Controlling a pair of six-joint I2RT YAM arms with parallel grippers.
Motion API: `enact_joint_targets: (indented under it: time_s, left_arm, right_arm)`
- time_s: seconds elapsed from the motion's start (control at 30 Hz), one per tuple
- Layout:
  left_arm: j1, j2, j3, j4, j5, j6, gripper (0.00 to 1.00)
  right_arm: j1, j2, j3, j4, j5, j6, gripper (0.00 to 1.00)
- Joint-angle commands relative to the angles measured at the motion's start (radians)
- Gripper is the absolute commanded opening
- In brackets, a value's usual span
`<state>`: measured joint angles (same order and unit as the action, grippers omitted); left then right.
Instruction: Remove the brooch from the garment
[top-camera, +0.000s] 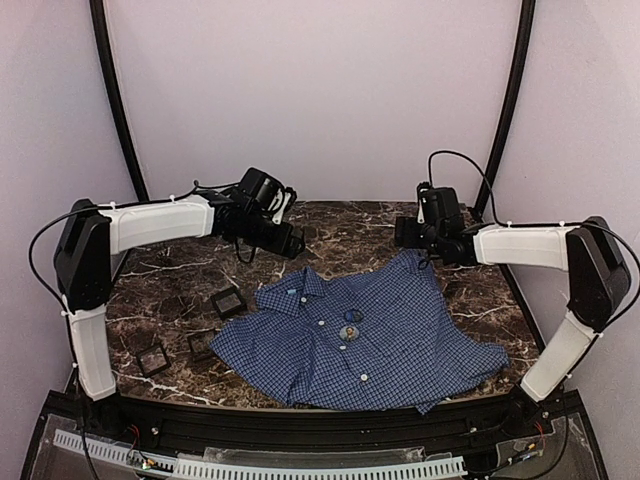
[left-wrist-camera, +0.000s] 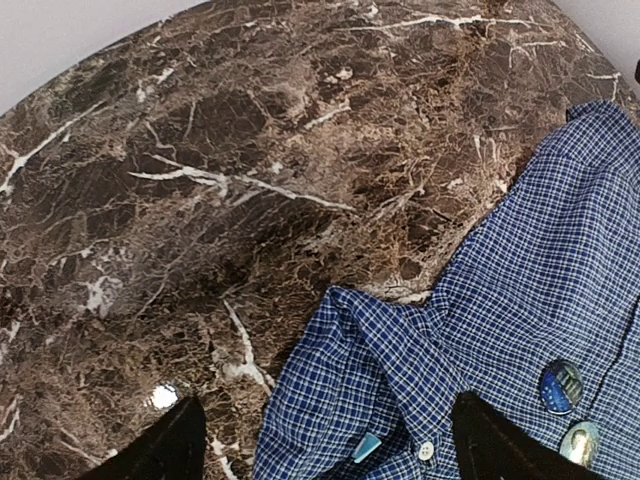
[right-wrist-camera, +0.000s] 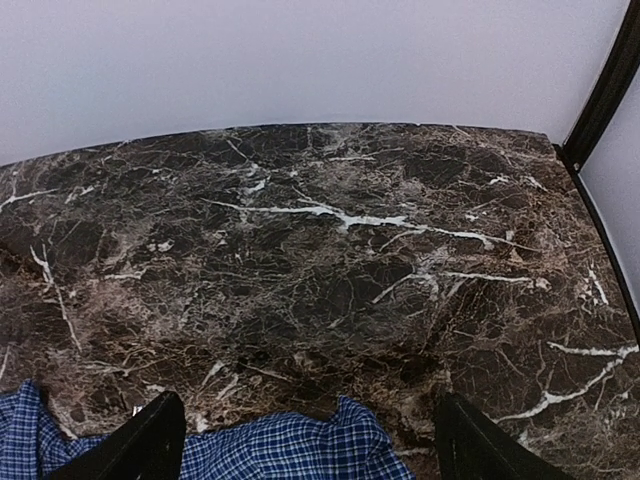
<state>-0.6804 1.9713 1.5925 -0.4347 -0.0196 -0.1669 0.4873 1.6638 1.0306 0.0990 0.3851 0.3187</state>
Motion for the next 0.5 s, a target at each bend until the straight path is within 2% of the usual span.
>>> enact_joint_targets:
  time_s: [0.0,0.13,0.27,0.33,0.47]
  left_arm:
    - [0.001,-0.158,-0.016,-0.052,-0.050,-0.027,0.94]
    - [0.002,-0.234,0.001,-0.140,0.058,-0.037,0.98]
    - [0.013,-0.240,0.098,-0.261,0.146,-0.027,0.99]
    - [0.014,-0.237,0.123,-0.293,0.125,-0.001,0.99]
    - [0.033,-0.263,0.083,-0.264,0.047,0.020,0.99]
  right_arm:
    - [0.006,-0.126,0.019,-0.131,-0.064,-0.009,0.90]
    - [0.045,-0.211,0.048,-0.303,-0.130,0.024,0.87]
    - [0.133,-0.221,0.093,-0.456,-0.214,0.091,0.86]
    - [0.180,-0.201,0.103,-0.488,-0.287,0.124,0.84]
    - [0.282,-0.122,0.128,-0.526,-0.279,0.212,0.83]
